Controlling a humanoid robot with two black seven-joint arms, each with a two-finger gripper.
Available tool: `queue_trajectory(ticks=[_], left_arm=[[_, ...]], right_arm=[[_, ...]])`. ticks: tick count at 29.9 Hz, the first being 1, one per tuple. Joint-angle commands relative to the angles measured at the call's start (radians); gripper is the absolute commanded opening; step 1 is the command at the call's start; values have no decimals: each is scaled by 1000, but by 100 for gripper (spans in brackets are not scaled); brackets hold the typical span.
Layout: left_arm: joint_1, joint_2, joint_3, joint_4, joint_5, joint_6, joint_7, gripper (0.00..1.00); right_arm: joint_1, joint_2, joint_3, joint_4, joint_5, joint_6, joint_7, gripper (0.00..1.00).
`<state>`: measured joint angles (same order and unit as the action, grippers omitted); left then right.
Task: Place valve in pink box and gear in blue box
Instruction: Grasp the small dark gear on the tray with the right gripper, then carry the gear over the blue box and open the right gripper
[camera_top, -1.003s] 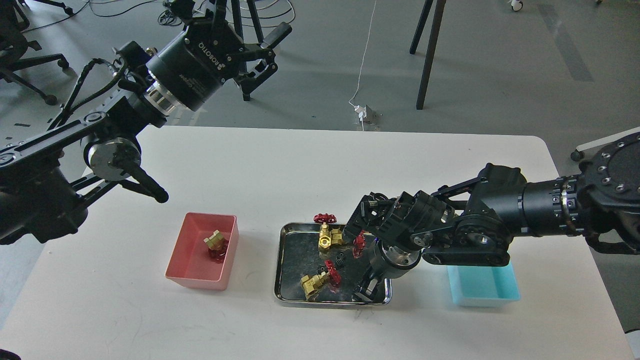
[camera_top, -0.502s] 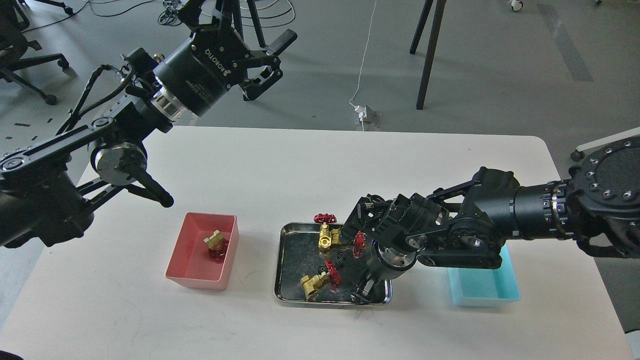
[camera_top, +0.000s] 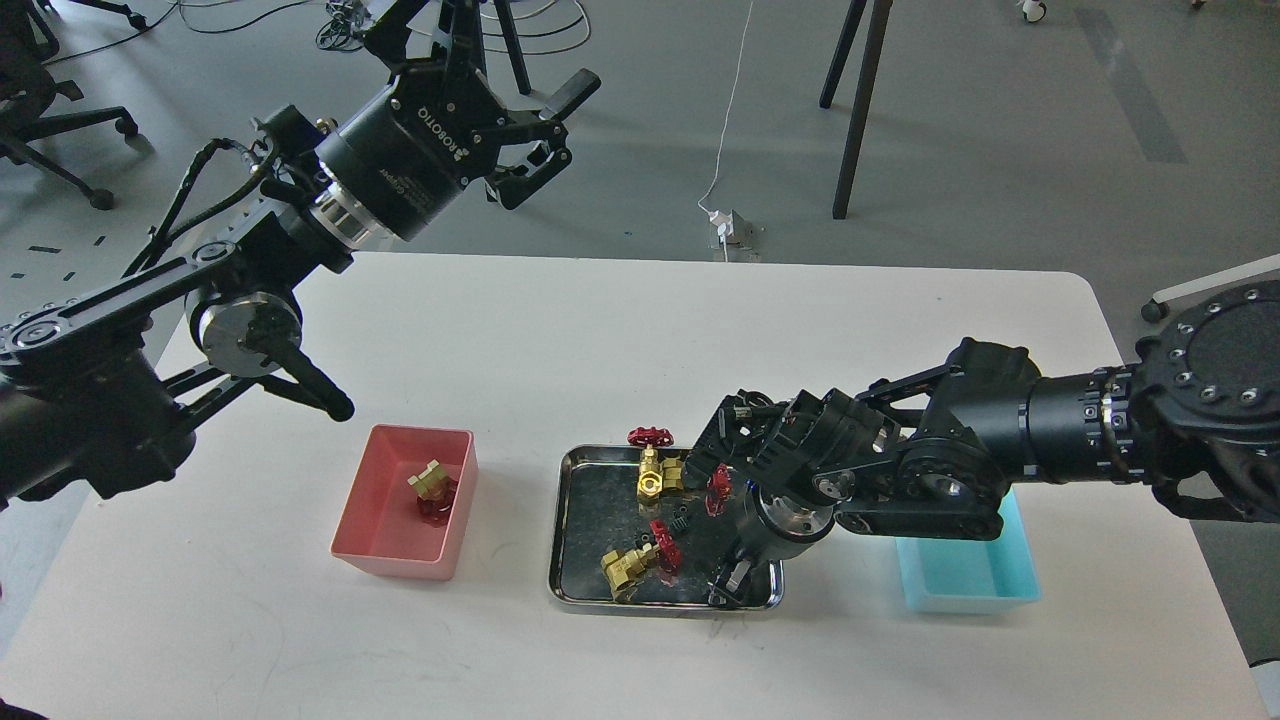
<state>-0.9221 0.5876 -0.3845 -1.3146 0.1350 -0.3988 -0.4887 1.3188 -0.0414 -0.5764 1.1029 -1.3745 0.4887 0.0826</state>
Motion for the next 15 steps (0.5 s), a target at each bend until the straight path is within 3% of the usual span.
queue_trajectory(ticks=[1,9,15], left_arm=[[2,0,-1,0,0,-2,0,94],[5,0,-1,0,0,0,0,94],[5,-14,-2,0,0,-2,0,94]], right_arm=[[0,0,1,0,2,0,0,21],[7,-11,15,8,15,0,3,9],[69,-98,61,44,23,0,8,8]])
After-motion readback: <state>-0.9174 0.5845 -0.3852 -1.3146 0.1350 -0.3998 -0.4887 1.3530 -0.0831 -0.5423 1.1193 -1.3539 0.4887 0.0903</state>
